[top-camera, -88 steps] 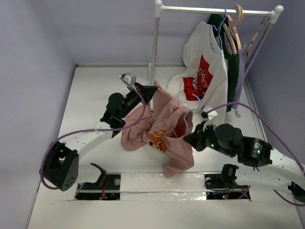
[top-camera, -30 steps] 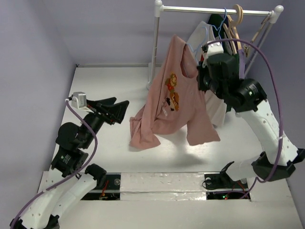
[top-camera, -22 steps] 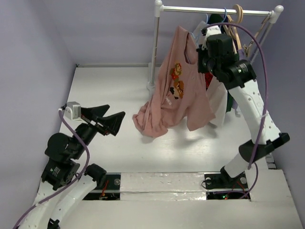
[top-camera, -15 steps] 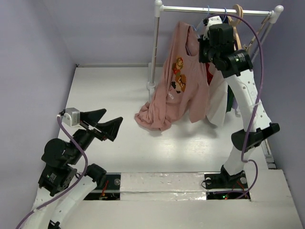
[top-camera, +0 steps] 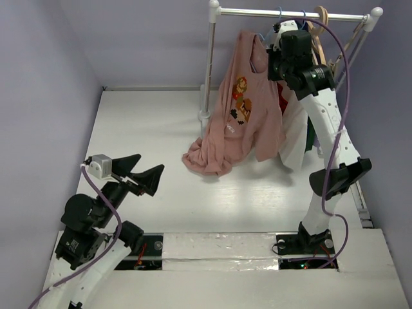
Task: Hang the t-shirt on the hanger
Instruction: Place the hanger at the clothesline.
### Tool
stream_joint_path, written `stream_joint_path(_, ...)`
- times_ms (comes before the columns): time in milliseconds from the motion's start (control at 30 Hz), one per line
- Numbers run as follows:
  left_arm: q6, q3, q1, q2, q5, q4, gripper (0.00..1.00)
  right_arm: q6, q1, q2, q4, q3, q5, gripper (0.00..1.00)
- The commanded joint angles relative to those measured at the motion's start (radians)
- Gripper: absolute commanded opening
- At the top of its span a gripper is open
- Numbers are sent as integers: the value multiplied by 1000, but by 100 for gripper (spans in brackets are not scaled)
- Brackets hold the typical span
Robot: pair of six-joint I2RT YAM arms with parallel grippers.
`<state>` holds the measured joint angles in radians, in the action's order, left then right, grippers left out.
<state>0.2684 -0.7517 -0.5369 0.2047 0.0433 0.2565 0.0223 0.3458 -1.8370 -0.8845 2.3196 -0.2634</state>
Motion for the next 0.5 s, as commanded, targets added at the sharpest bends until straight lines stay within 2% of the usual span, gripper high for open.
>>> stream_joint_path(0,2,17,-5,-2,12,-51,99,-10,-8,13,185,-8,9,0)
stream_joint_path(100,8,23,-5,15,29,-56,99,-10,-8,5,197,-35,7,0)
stream_joint_path(267,20,32,-5,25,44,-72,99,-5,-8,113,333,-299,13,0)
stream_joint_path(300,22,32,-5,27,47,-76,99,-4,-8,149,363,-325,15,3)
stream_joint_path(400,26,26,-5,32,44,-79,99,-1,-8,198,390,-387,4,23)
stream_joint_path(433,28,23,-5,33,44,-77,99,-2,-8,208,395,-394,1,37)
stream_joint_path(467,29,19,-5,35,44,-76,99,-1,-8,217,395,-402,-6,44)
